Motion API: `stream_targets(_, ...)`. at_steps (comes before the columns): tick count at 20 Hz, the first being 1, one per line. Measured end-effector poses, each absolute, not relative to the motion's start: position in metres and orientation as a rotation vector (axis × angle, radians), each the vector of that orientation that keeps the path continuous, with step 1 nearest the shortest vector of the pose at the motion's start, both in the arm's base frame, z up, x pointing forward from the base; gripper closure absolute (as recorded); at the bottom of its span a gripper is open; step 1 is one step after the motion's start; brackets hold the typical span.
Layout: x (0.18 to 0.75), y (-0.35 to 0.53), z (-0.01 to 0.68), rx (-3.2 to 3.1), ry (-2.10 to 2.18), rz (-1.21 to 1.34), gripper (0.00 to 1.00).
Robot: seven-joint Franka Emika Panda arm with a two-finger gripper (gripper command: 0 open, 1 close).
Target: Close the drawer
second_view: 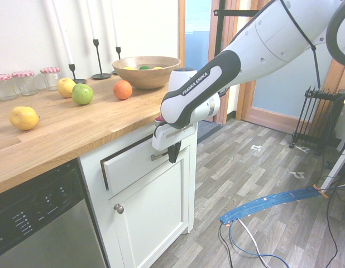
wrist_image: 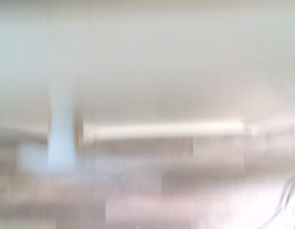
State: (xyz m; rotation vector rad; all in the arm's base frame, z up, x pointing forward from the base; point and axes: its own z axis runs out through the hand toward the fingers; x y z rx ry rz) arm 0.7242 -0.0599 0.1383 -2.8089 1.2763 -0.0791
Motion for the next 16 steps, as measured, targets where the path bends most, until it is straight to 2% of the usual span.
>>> stream_targets(6,0.672,-0.049,0.168,-2.844,1.267,0.051,1.00)
stream_targets(16,0.572,-0.024,0.253,-2.897,1.172,0.011,1.00)
